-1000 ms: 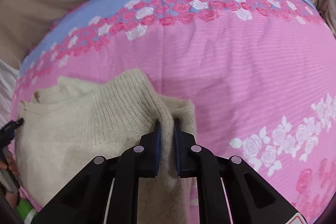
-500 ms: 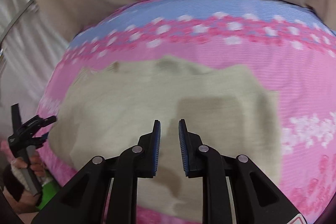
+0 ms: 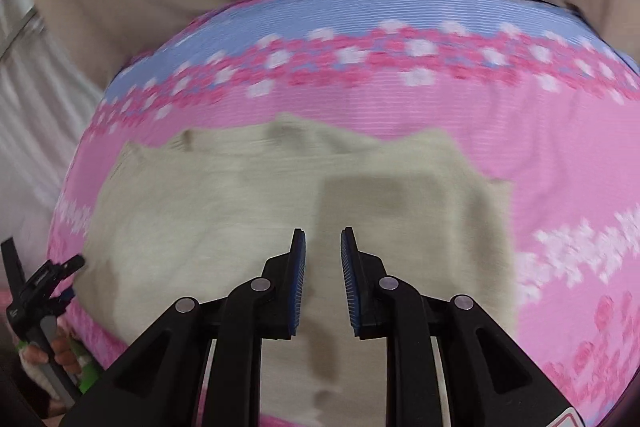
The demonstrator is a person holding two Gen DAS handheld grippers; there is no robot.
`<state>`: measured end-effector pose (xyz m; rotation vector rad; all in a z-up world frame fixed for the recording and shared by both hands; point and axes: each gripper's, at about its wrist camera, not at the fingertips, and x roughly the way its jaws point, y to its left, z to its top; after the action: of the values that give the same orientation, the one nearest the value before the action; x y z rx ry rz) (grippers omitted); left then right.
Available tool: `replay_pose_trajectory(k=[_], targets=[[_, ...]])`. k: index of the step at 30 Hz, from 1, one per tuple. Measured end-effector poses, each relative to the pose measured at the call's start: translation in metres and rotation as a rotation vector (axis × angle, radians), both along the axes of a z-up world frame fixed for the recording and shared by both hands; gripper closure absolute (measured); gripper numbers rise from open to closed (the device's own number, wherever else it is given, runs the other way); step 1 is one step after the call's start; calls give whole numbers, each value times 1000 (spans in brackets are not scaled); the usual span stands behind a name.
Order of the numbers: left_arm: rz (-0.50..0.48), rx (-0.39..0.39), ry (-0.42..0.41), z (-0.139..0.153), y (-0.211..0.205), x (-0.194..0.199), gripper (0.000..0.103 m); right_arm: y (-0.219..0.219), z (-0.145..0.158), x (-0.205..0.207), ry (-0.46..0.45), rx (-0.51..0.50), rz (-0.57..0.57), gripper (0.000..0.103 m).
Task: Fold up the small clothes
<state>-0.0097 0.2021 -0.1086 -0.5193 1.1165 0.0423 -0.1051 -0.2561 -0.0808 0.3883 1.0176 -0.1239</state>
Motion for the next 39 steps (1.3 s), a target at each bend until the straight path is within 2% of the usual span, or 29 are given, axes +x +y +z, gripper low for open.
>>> replay_pose_trajectory(k=[2,3,4,5,7,8,10,12,14,17,20,22,26,30,32,34,39], targets=[[-19,9,2,-1,-5,0,23,-27,-16,-16,29,-5,-85,83],[-32,17,2,-1,-9,1,23,-41,-33,-23,73,-33,-121,83],[-47,26,4,-1,-14,2,23,-51,-50,-26,130,-59,-137,91],[-56,34,3,0,-18,3,23,-58,-61,-29,149,-46,-142,94],[-81,65,4,2,-27,4,23,-61,-48,-36,100,9,-183,94],[-91,94,-1,5,-31,3,23,-57,-39,-37,76,10,-182,90],[-93,119,-11,9,-33,1,23,-36,-15,-31,9,18,-121,82],[-61,128,-5,9,-29,-2,22,-6,-1,-20,-17,20,-24,82],[-2,100,4,7,-17,-6,18,23,3,-8,-32,30,65,82],[108,-38,62,-7,13,-16,18,74,1,17,-18,78,200,82],[167,-175,113,-22,30,-26,18,127,1,39,8,40,333,82],[167,-192,111,-24,32,-31,18,156,1,54,23,-8,400,82],[141,-173,107,-23,26,-34,15,184,-9,80,90,-48,445,82],[124,-162,103,-24,23,-33,15,206,-49,112,199,-113,486,82],[111,-145,107,-23,21,-32,15,213,-52,122,158,-152,498,81],[94,-110,111,-22,17,-30,15,216,-49,130,171,-161,497,81],[110,-76,110,-22,13,-26,13,187,-16,111,92,-31,397,81]])
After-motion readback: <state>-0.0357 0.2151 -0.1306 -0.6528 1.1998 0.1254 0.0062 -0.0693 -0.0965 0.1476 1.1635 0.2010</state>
